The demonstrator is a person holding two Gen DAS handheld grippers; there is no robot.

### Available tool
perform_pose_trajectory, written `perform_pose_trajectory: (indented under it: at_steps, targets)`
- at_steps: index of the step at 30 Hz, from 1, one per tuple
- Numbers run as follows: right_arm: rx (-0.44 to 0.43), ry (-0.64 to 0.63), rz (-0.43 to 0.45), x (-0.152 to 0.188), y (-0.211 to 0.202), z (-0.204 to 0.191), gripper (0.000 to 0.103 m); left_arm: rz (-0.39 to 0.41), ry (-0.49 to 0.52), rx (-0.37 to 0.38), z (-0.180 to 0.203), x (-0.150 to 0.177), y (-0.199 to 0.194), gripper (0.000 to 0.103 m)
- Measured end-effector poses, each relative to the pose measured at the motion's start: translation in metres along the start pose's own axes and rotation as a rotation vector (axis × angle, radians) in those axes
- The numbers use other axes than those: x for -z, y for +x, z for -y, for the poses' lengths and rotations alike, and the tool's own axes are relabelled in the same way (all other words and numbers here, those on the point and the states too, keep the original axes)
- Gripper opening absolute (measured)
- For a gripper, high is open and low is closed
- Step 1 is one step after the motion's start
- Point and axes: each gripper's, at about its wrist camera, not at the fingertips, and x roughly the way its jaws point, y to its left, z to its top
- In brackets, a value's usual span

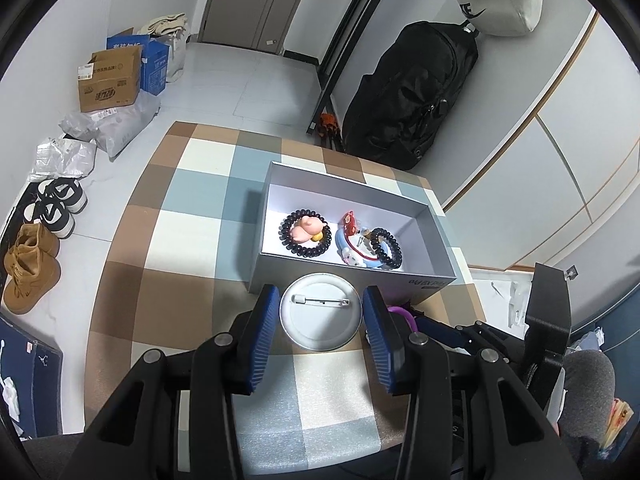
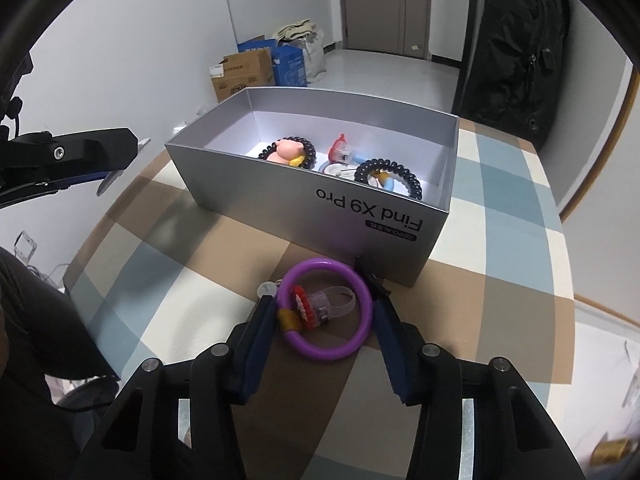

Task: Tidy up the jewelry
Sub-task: 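Carry the badge with the left gripper into the box while the right gripper carries the purple ring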

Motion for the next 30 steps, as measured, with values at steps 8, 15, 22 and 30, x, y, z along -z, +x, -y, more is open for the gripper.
perform_pose_trajectory:
  at_steps: [8,15,22,30]
  targets:
    - [-0.018,0.022,0.031,-0.004,-0.01,0.002,0.048,-0.008,0.001,-0.007,0.0,0.002,0.002,0.037]
    - [-0.036,0.027,0.074,-0.009,-0.023,0.003,0.048,0.003,0.007,-0.007,0.005,0.001,0.001,0.037]
    - [-0.068,0.027,0.148,-0.017,-0.044,0.001,0.048,0.032,0.003,0.0,0.01,-0.004,0.003,0.037]
    - [-0.103,0.02,0.222,-0.035,-0.062,-0.002,0.048,0.032,-0.002,0.011,0.014,-0.013,0.012,0.037]
